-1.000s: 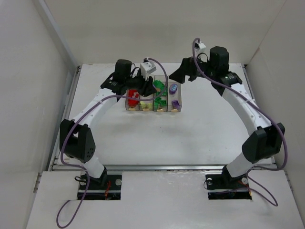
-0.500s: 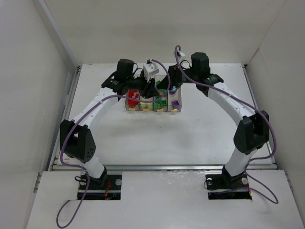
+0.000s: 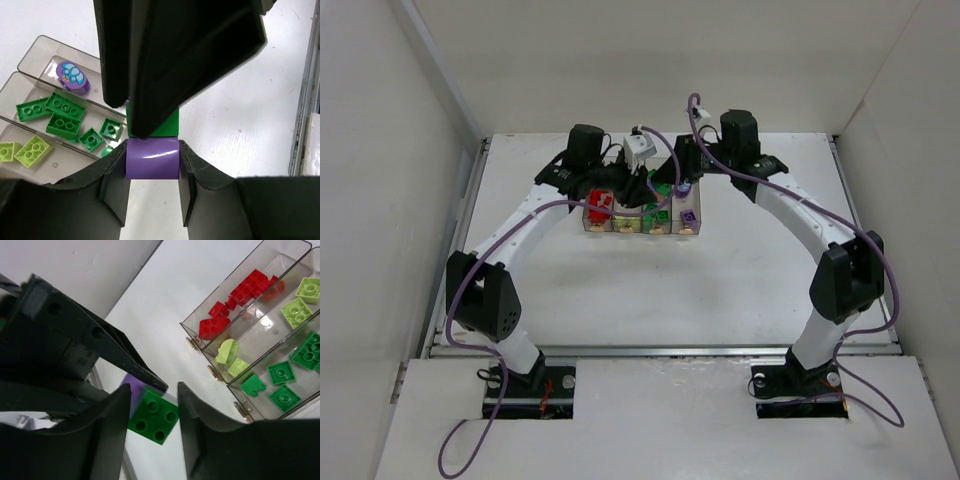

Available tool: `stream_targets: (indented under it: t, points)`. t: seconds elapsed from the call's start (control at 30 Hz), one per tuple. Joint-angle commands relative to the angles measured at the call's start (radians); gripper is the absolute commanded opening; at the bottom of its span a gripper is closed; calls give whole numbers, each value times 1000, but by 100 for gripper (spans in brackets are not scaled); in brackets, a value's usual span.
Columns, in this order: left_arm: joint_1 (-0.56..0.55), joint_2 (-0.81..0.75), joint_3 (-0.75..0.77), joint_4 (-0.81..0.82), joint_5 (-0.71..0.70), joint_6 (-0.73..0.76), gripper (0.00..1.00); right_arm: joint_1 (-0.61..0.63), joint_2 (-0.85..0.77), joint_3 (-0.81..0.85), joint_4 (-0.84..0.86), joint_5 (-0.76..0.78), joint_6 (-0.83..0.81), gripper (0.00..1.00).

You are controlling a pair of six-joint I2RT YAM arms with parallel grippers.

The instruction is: Sort the legos into containers by color

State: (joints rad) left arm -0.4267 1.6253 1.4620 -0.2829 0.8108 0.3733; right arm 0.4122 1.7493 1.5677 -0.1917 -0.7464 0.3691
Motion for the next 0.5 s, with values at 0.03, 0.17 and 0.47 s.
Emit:
stream_targets:
  t: [0.03,0.17,0.47]
  points:
    - [-1,-59,24,40,24,6,0,0,-11,2,28,-56,2,54]
    - [-1,-59,14,50,11,-4,0,0,-2,-9,28,-88,2,69]
    - [-1,-59,14,50,-16,-4,0,0,7,-20,28,-131,11,44]
